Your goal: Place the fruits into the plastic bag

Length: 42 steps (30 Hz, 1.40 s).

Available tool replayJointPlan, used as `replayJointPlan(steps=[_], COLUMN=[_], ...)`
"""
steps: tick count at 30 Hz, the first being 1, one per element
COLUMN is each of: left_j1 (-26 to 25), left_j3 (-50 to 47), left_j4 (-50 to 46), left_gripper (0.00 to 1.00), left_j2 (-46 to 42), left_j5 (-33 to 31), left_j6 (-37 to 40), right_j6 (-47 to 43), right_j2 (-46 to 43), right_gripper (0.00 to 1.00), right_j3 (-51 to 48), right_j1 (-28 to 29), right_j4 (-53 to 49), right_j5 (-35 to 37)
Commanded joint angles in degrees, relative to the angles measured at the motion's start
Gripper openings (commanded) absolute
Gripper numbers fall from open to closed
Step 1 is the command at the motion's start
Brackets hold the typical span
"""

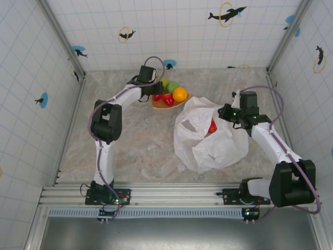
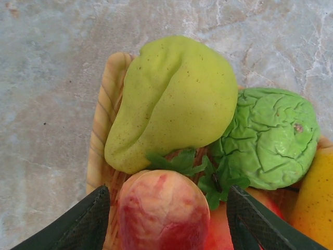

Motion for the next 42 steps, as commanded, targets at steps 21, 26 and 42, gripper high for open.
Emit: replayJointPlan(steps=[21, 26, 42], left_j1=[0.0, 0.1, 0.1], left_j3=[3.9, 3.9, 2.2], left_j4=[-4.8, -5.1, -3.3], left_gripper=[0.57, 0.56, 0.46], left_j2=[4.3, 4.6, -2.0], left_j5=[2.4, 2.4, -0.5], left_j6=[1.7, 1.8, 1.8], right_j6=[-0.7, -0.7, -0.7], right_j2=[-0.5, -0.7, -0.9], right_gripper=[0.03, 0.02, 0.02], right_j3=[1.0, 0.7, 0.5], right_j1=[-0.5, -0.6, -0.6], right_j4=[-0.9, -1.0, -0.8], right_j5=[-0.6, -0.6, -0.7])
